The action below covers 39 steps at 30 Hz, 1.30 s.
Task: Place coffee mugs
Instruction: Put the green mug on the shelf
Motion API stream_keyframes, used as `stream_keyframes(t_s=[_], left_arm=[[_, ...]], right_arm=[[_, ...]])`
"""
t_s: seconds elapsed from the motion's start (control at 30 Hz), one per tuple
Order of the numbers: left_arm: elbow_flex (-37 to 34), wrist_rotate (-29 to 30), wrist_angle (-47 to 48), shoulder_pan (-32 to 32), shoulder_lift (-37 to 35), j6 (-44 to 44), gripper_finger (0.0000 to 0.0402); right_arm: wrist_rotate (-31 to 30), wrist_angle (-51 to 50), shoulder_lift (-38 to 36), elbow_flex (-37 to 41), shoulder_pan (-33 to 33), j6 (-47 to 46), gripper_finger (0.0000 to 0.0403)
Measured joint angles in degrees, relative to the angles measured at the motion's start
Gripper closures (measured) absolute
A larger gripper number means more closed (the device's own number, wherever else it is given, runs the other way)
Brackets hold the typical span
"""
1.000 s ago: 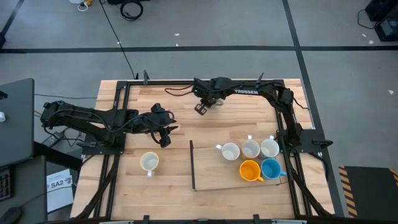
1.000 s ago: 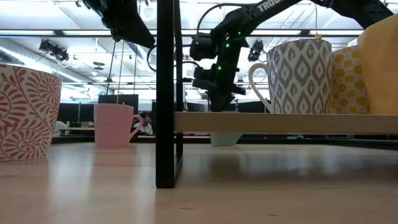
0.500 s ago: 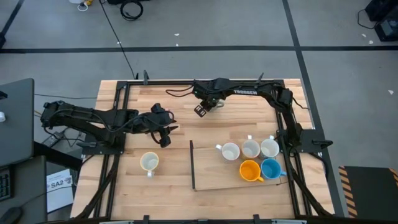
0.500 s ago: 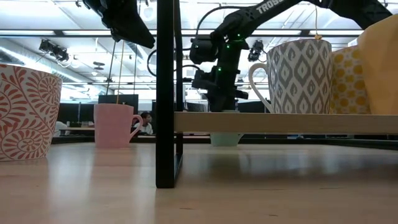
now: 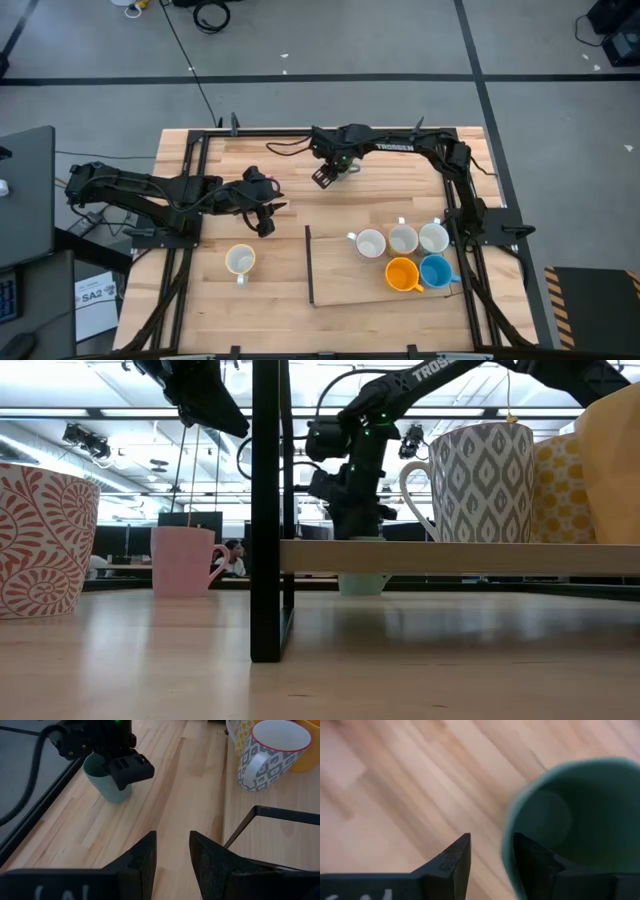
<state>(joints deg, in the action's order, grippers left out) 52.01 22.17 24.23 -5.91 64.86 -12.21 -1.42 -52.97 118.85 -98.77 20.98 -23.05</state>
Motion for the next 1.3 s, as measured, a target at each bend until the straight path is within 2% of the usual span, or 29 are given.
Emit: stream_keyframes(t_s=[0.17,0.4,0.53,0.63,0.73,0.87,1.1,1.3], left_arm=[[0.0,0.0,0.0,0.0,0.0,0.0,0.0278],[0.0,0.0,0.0,0.0,0.0,0.0,0.0278],[0.0,0.0,0.0,0.0,0.0,0.0,0.0278],[0.0,0.0,0.0,0.0,0.0,0.0,0.0278],[0.0,0.0,0.0,0.0,0.0,0.0,0.0278],[0.0,0.0,0.0,0.0,0.0,-0.1,0.0278],[0.0,0.0,0.0,-0.1,0.0,-0.2,0.0278],[0.0,0.0,0.0,-0.1,0.0,-0.2,0.0278]], right_arm=[[6.4,-0.3,0.0,-3.4,1.1,0.8,0.0249],[7.1,-4.7,-0.1,-12.7,2.1,6.5,0.0249],[7.1,-6.0,-0.1,-18.0,3.4,17.7,0.0249],[7.1,-5.6,-0.2,-20.3,4.8,29.3,0.0249],[7.1,-5.5,-0.2,-20.4,6.3,39.5,0.0249],[7.3,-5.9,0.0,-20.4,8.2,46.3,0.0249],[10.9,-7.0,0.0,-16.6,10.3,48.8,0.0250],[9.5,-5.0,0.2,-12.0,10.6,51.3,0.0250]])
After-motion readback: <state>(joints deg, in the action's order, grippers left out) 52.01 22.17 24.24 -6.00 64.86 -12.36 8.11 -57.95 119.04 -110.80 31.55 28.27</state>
